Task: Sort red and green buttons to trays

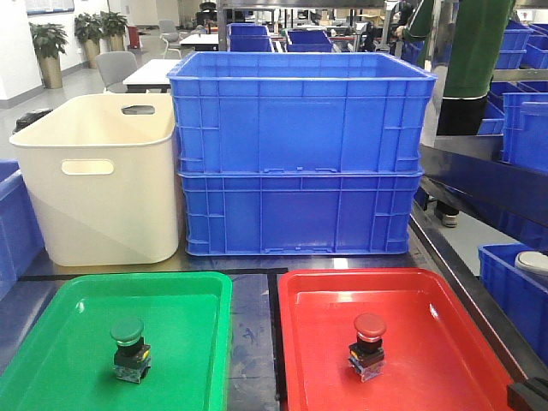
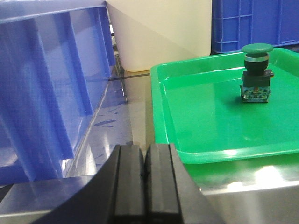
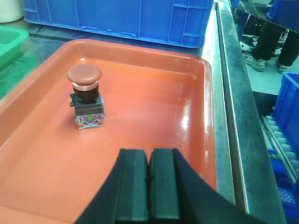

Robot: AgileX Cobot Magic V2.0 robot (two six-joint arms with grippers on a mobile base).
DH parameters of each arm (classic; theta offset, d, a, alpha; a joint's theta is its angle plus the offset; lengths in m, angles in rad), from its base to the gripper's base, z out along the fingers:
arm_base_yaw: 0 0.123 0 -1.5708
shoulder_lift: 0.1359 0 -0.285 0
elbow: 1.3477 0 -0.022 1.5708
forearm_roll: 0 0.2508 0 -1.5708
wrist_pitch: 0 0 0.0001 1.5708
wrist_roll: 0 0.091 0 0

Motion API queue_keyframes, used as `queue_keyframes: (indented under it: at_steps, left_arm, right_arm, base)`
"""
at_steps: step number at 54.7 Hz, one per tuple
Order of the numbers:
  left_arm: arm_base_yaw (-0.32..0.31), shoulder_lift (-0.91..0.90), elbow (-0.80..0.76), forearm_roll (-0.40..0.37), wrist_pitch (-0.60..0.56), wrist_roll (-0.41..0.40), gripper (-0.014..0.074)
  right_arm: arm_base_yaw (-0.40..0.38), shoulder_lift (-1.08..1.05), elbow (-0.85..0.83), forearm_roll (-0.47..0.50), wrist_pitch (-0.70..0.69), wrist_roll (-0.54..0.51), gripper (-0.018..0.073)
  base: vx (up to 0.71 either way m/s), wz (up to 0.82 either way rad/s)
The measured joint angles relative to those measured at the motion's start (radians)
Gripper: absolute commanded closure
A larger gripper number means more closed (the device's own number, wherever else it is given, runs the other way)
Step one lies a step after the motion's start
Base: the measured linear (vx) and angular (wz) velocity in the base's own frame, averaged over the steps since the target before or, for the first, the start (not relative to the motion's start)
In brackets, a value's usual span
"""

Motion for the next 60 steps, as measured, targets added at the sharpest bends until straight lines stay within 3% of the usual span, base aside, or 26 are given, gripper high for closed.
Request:
queue_keyframes:
  at_steps: [27, 35, 46, 60]
  left_arm:
    - [0.0, 0.0, 0.0, 0.0, 0.0, 0.002, 0.0602]
    - [0.0, 0.0, 0.0, 0.0, 0.0, 0.002, 0.0602]
    - [0.0, 0.0, 0.0, 0.0, 0.0, 0.002, 0.0602]
    - [0.0, 0.0, 0.0, 0.0, 0.001, 0.002, 0.0602]
  right_arm:
    - [0.0, 0.0, 0.0, 0.004, 0.0, -0.001, 0.057]
    - [0.0, -0.036, 0.026, 0.109, 0.018, -0.092, 0.057]
    - [0.0, -0.322, 0.257, 0.362, 0.019, -0.342, 0.057]
    - [0.0, -0.753, 0.455, 0.404, 0.057, -0.401, 0.057]
  base:
    - [0.0, 0.0]
    - [0.0, 0.0]
    - [0.0, 0.0]
    - [0.0, 0.0]
